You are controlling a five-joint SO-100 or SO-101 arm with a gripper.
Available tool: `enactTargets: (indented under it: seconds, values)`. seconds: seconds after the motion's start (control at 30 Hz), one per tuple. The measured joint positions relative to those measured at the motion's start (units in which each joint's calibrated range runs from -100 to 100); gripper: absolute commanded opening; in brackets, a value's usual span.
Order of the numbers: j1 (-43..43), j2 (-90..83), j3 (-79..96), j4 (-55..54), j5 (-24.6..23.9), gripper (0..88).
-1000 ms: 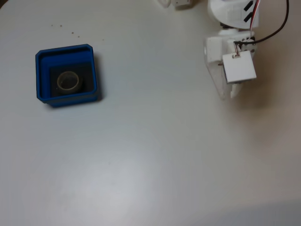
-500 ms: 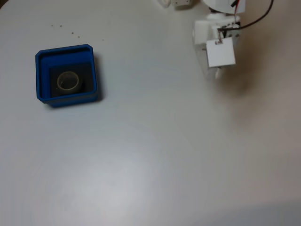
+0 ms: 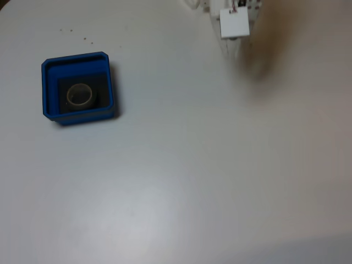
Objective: Pick the black tape roll and drop it in the blue box
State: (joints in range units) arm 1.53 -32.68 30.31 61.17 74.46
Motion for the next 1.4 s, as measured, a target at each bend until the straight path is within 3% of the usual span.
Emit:
enactTargets:
  seconds: [0.47, 1.17, 1.4]
  values:
    - [0.00, -34.04, 29.15, 0.00, 0.00, 0.9]
    - [0.00, -62.24, 54.44, 0.00, 0.00, 0.9]
    - [0.00, -63.00, 62.96, 0.00, 0.00, 0.9]
